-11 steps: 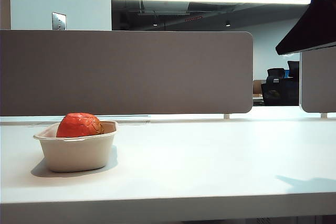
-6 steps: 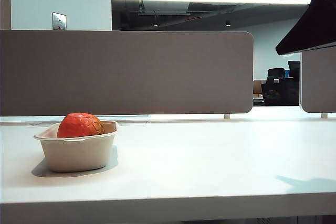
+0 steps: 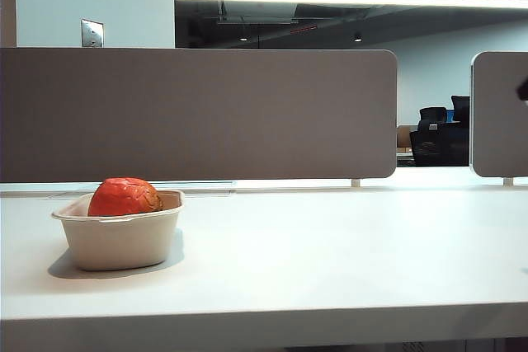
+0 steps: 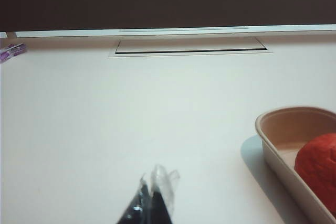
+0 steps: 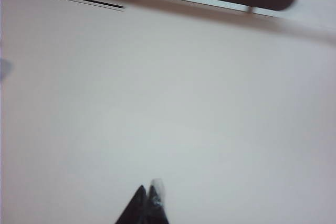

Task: Pick up the orange and place it into the paper lunchbox.

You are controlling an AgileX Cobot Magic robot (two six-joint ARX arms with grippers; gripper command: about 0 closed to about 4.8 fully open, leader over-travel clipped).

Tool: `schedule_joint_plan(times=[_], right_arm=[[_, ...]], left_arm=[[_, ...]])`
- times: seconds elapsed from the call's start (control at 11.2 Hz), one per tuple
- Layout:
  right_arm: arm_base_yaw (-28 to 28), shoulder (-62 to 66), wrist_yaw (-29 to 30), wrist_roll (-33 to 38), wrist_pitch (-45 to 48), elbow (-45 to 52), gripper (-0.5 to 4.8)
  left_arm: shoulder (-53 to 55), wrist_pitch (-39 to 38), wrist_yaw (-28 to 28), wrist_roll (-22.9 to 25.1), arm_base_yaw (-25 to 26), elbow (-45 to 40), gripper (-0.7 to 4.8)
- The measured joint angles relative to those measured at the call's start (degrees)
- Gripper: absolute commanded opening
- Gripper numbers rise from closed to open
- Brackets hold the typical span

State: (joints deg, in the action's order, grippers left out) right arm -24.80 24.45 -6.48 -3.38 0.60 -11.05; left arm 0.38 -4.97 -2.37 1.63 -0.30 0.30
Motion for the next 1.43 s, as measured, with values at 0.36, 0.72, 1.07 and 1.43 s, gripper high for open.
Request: schedule_joint_plan(times=[0.36, 0.72, 1.07, 1.43], right_arm=[[6.60, -7.87, 0.02, 0.09, 3.67, 6.62, -0.06], [15.74, -24.28, -4.15, 0.20, -0.96, 10.64, -0.05], [16.33, -24.28, -0.85, 1.99, -3.10, 10.64, -0.05], [16.33, -24.28, -0.85, 1.99, -3.08, 10.64, -0.05]], left_arm=[[0.00, 0.00, 0.00, 0.00, 0.02, 0.00, 0.04], [0.02, 0.00, -0.02, 0.00, 0.02, 0.00, 0.04], [0.02, 0.02, 0.00, 0.00, 0.02, 0.00, 0.04], [0.02, 0.00, 0.00, 0.00, 0.02, 0.00, 0.04]])
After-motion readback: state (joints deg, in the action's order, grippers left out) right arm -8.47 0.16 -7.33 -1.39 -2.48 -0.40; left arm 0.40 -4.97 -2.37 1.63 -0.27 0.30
